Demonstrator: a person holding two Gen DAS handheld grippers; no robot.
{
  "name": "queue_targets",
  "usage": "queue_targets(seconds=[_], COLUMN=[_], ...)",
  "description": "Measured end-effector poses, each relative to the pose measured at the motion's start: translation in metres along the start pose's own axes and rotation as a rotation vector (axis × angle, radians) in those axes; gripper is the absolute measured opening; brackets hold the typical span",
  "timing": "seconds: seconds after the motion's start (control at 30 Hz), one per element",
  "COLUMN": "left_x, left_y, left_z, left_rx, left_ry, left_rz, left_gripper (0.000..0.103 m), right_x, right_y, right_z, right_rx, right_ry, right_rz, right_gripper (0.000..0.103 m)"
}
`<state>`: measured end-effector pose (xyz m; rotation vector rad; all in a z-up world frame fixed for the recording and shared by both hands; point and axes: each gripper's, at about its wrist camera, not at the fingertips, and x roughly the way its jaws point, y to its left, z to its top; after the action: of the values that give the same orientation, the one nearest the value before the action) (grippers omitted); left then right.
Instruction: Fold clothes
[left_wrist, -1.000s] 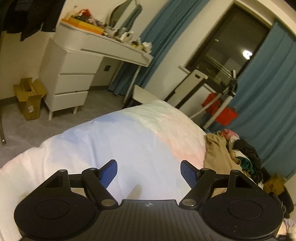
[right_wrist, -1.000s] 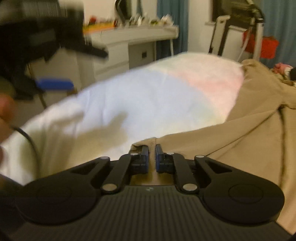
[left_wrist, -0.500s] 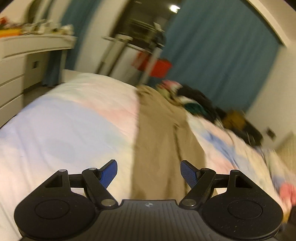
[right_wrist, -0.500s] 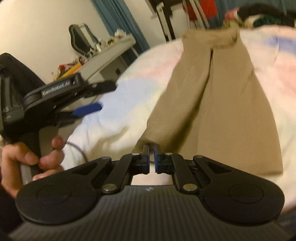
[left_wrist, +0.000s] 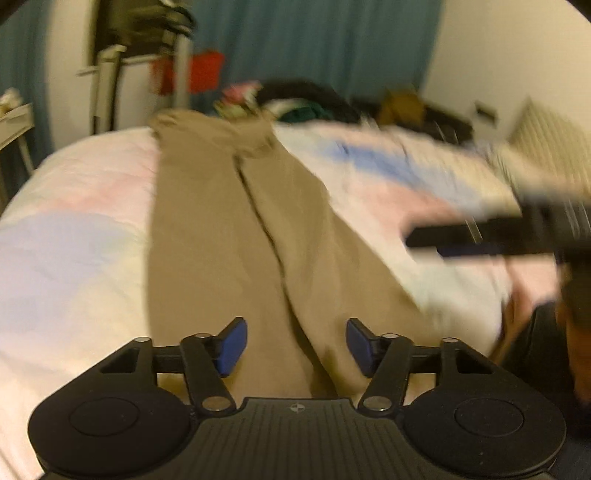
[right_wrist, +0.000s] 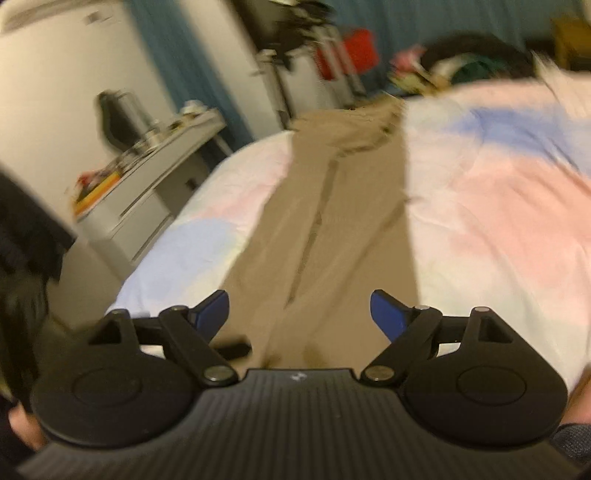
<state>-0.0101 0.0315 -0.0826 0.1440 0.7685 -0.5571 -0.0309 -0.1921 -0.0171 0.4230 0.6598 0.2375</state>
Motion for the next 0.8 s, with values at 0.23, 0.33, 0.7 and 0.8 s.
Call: queue_targets(seconds=[0.23, 0.33, 0.7, 0.8], left_x=[0.016, 0.015, 0.012, 0.005], left_y=[-0.011, 0.005, 0.04, 0.048], left_z=[-0.013, -0.011, -0.015, -0.014], left_rx=[0.061, -0.061, -0.309, -0.35], left_ry=[0.074, 0.068, 0.107, 0.103], left_rz=[-0.013, -0.128, -0.2, -0.179], left_gripper=[0.045, 0.038, 0.002, 0.002], right_x=[0.031, 0.028, 0.032, 0.033], right_y=[-0.06, -0.062, -0.058, -0.06], right_z=[-0.007, -0.013, -0.016, -0.017], right_rx=[0.321, 0.362, 0.349, 0.36], right_ry=[0.095, 0.076, 0.107, 0.12], right_rz=[-0.074, -0.066, -0.098, -0.11], right_gripper=[0.085, 0.085, 0.085, 0.085])
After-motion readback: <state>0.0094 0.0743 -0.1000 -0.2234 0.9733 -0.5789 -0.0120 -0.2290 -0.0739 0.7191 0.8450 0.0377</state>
